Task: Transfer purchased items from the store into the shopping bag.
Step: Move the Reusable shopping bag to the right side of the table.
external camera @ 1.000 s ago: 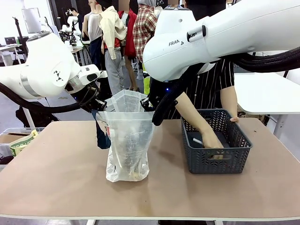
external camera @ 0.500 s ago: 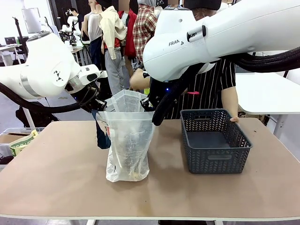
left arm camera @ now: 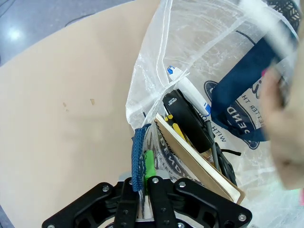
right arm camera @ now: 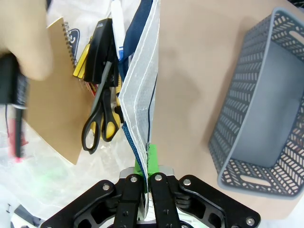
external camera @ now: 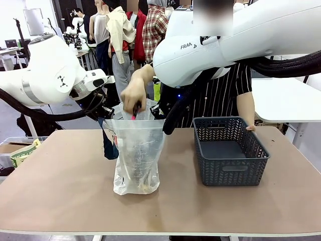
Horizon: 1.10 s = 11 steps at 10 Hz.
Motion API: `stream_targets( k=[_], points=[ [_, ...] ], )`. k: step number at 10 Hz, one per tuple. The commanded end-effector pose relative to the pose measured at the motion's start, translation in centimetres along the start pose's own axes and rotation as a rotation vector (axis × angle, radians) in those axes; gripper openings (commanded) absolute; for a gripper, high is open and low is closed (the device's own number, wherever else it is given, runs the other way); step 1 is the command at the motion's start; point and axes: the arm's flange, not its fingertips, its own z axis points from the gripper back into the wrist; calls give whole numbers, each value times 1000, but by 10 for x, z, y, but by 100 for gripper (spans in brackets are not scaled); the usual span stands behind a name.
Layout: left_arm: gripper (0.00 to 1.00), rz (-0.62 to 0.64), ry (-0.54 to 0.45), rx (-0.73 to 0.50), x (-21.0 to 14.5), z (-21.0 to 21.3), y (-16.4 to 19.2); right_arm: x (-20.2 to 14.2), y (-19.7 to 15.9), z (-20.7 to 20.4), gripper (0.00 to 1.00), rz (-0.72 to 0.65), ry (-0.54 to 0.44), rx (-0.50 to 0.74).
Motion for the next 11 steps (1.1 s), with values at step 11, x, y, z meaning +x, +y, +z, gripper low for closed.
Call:
stream_targets(
  k=[11],
  points=[
    [0,59,-200,-253,-24,20,-30,11,51,-4,0,127,-40,37]
  ],
)
